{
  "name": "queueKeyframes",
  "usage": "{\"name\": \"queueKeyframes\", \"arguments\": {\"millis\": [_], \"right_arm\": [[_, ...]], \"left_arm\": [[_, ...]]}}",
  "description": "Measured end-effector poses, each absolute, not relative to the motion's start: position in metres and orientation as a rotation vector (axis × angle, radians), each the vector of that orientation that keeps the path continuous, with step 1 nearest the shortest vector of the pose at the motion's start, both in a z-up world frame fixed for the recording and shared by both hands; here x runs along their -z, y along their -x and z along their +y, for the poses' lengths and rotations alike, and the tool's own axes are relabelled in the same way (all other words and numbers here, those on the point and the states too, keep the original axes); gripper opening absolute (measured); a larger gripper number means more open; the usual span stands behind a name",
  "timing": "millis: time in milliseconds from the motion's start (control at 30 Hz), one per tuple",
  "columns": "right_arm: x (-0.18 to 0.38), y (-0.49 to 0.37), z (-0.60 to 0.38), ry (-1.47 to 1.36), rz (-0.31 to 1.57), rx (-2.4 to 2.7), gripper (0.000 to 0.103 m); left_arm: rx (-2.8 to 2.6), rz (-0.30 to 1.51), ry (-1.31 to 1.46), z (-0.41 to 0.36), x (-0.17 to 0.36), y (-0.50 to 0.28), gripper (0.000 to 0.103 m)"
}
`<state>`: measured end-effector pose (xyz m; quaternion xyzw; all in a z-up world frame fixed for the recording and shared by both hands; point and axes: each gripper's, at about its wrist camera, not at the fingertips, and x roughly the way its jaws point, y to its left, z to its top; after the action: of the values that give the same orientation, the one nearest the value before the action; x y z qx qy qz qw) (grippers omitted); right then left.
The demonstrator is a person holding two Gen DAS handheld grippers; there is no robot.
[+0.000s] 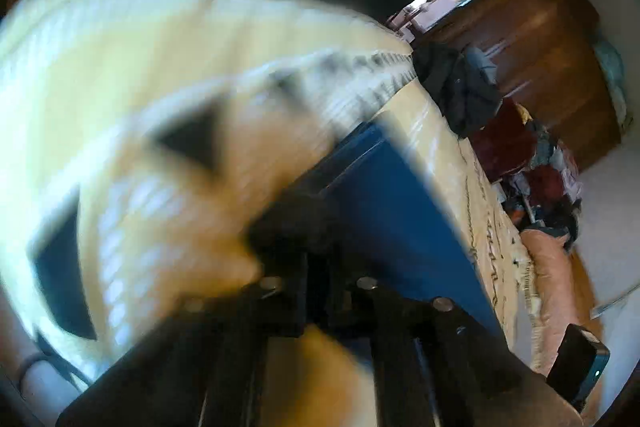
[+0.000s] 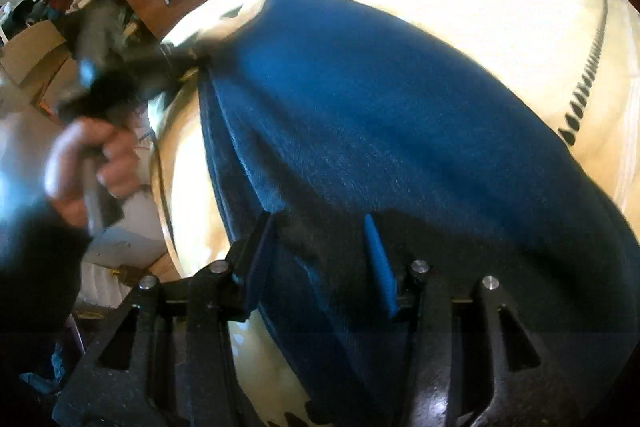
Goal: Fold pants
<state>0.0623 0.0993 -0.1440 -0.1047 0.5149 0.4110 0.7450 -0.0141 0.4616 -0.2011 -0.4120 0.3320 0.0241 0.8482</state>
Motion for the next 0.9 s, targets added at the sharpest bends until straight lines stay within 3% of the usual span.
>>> {"name": "queueKeyframes", "arguments": {"millis": [133, 233, 400, 567, 667, 733, 900], "right_arm": [[0.139, -0.063, 0.100, 0.244, 1.127, -0.902, 0.052], [0.129, -0.065, 0.086, 0.242, 1.079, -0.868, 0.064], [0.120, -0.064, 0.011, 0.156, 0.987, -0.701, 0.064], [0.138, -0.073, -0.111, 0.018, 1.030, -0.387, 0.058], [0.142, -0.074, -0.174, -0.052, 1.039, -0.251, 0.056], [0.135, -0.075, -0.214, -0.114, 1.012, -0.210, 0.056], [0.131, -0.128, -0.290, -0.179, 1.059, -0.227, 0.056]], "left_arm": [[-0.035, 0.657, 0.838, 0.461, 0.192, 0.016, 0.014], [-0.026, 0.667, 0.825, 0.463, 0.191, 0.009, 0.015], [0.009, 0.667, 0.858, 0.471, 0.197, 0.011, 0.015], [0.008, 0.682, 0.837, 0.474, 0.192, 0.016, 0.017], [-0.020, 0.668, 0.792, 0.471, 0.176, 0.027, 0.018], [-0.088, 0.657, 0.711, 0.464, 0.159, 0.040, 0.026], [0.012, 0.659, 0.630, 0.435, 0.128, 0.044, 0.026]]}}
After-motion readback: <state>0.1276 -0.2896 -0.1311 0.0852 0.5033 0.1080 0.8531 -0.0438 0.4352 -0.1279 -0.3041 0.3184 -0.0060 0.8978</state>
